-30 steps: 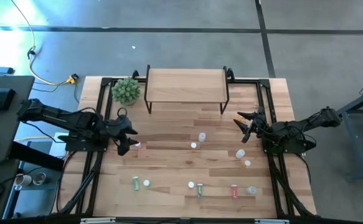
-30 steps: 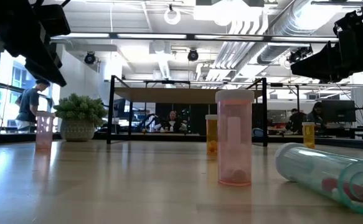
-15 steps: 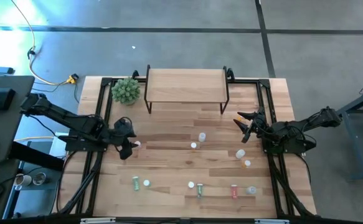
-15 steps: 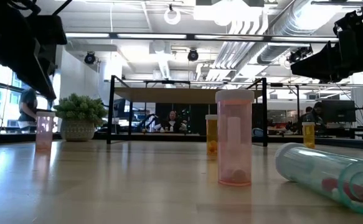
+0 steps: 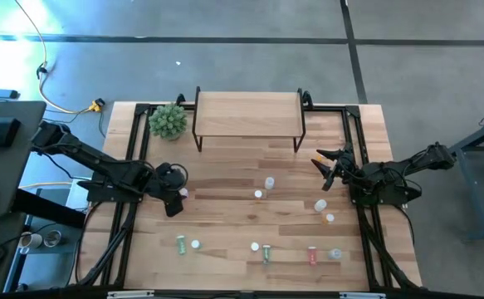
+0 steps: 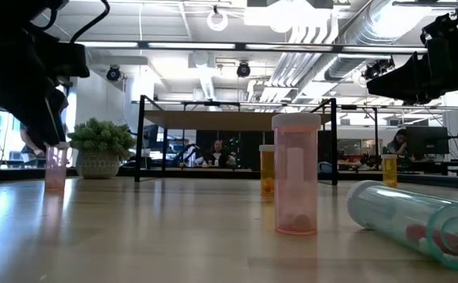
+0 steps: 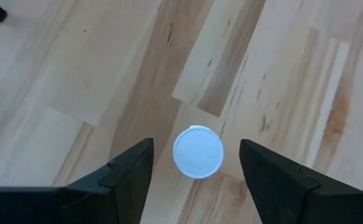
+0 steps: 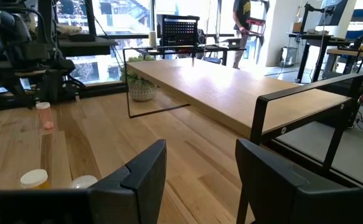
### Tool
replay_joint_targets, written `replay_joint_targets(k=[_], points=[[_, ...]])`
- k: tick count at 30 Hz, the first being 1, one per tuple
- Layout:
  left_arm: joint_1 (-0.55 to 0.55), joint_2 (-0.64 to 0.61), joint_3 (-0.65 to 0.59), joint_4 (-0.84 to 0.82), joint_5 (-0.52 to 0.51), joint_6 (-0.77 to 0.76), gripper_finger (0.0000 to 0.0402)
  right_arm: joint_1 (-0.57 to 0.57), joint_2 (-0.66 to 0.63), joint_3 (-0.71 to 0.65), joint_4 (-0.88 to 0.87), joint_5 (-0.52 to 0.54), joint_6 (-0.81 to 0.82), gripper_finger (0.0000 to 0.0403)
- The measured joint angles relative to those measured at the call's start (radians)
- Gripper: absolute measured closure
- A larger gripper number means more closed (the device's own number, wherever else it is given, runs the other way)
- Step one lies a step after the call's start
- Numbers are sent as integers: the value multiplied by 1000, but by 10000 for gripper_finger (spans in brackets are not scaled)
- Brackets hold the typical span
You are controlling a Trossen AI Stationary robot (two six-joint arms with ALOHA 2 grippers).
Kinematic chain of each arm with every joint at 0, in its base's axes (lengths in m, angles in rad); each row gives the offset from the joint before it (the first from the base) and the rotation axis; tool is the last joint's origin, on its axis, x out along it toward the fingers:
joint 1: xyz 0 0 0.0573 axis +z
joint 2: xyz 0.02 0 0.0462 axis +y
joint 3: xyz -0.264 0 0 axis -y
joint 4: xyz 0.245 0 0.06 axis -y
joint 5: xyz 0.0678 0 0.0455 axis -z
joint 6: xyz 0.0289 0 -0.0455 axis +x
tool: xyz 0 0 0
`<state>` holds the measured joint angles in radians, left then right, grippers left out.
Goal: Pick and place medicine bottles onto shelf by color
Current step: Put the left pink pill bottle on the shelf
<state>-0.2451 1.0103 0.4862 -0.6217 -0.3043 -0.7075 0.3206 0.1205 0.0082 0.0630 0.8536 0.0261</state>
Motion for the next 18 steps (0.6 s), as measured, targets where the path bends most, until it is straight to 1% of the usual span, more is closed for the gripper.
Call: replay_joint_targets(k=[9,12,18], points=[[0,49,0,15,-54,-7,172,0,0,0,0,0,0,219],[0,57,0,19,-55,-7,174,0,0,0,0,0,0,219],[0,74,0,20,-21,-8,210,0,0,0,0,0,0,219]])
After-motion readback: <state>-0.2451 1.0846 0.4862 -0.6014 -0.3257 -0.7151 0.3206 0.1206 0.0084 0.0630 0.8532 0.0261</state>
